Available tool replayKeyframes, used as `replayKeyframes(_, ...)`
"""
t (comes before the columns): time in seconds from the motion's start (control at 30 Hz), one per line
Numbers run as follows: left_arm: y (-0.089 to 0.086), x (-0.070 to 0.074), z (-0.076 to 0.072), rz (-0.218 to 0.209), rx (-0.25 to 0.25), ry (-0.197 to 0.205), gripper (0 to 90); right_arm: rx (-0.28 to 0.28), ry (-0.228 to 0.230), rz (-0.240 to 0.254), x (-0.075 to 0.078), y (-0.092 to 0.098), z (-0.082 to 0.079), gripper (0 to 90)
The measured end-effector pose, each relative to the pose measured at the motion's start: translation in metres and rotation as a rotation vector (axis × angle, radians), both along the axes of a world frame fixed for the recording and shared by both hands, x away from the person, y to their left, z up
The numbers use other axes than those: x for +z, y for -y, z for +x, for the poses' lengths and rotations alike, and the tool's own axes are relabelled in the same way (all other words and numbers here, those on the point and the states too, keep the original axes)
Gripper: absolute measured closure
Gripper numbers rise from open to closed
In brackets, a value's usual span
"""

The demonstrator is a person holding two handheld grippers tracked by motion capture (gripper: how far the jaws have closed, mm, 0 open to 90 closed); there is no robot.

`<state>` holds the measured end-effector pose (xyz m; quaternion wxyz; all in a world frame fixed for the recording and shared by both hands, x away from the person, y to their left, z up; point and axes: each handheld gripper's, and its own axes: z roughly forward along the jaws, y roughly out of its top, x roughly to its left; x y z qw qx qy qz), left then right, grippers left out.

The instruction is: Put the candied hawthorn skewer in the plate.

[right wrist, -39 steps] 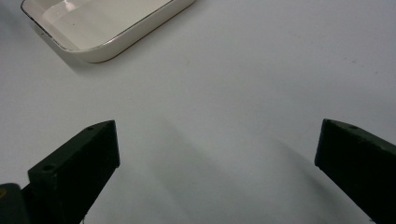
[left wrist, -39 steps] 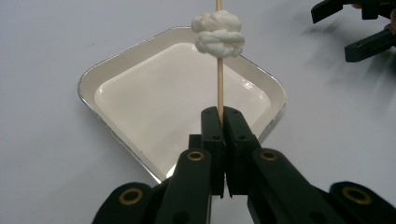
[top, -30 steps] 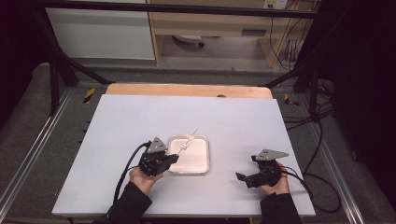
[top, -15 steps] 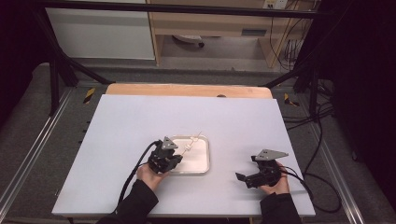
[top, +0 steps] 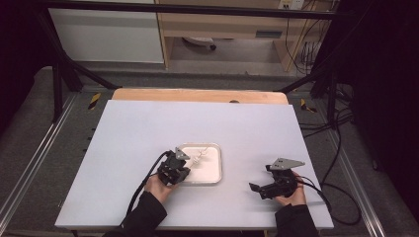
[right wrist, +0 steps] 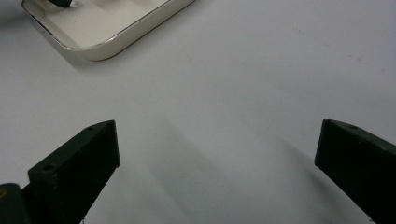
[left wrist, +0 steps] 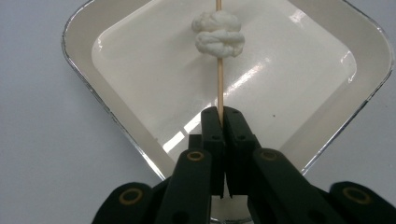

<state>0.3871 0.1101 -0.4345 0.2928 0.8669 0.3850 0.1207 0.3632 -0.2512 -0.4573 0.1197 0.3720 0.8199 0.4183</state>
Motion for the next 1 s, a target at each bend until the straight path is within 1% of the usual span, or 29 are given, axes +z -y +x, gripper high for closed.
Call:
replayKeyframes(0.23,0.000,0.000,0.000,-0.004,-0.002,-0.003,86.6,0.000,0.001,0.002,0.000,0.000,0.000,0.6)
replayKeyframes(0.4,-0.002,0.001,0.000,0.000,-0.013,0.002,81.0,0.000,0.001,0.001,0.000,0.000,0.000,0.6)
replayKeyframes(0.47,-0.004,0.003,0.000,-0.012,-0.019,0.009,76.7,0.002,0.004,0.000,0.000,0.000,0.000,0.6)
replayKeyframes(0.5,-0.005,0.005,-0.001,-0.009,-0.020,0.013,74.2,0.002,0.003,-0.001,0.000,0.000,0.000,0.6)
replayKeyframes(0.57,-0.008,0.007,-0.002,-0.019,-0.024,0.027,68.6,0.001,0.003,-0.002,0.000,0.000,0.000,0.6)
replayKeyframes(0.63,-0.011,0.010,-0.003,-0.035,-0.032,0.031,62.3,0.000,0.002,-0.001,0.000,0.000,0.000,0.6)
replayKeyframes(0.77,-0.020,0.015,-0.006,-0.043,-0.052,0.042,50.6,-0.001,0.003,-0.001,0.001,0.001,0.000,0.6)
replayKeyframes(0.8,-0.022,0.016,-0.007,-0.046,-0.054,0.039,47.9,-0.004,0.002,0.001,0.001,0.001,0.000,0.6)
replayKeyframes(0.87,-0.028,0.018,-0.007,-0.057,-0.055,0.027,41.9,-0.002,0.001,0.003,0.001,0.001,0.000,0.6)
replayKeyframes(0.9,-0.032,0.019,-0.008,-0.061,-0.049,0.028,39.5,-0.001,0.001,0.001,0.001,0.001,0.000,0.6)
replayKeyframes(0.93,-0.035,0.019,-0.009,-0.063,-0.043,0.038,37.7,-0.001,-0.008,0.005,0.001,0.001,0.000,0.6)
replayKeyframes(1.0,-0.042,0.021,-0.011,-0.057,-0.034,0.055,31.3,-0.001,-0.008,0.006,0.001,0.001,0.000,0.6)
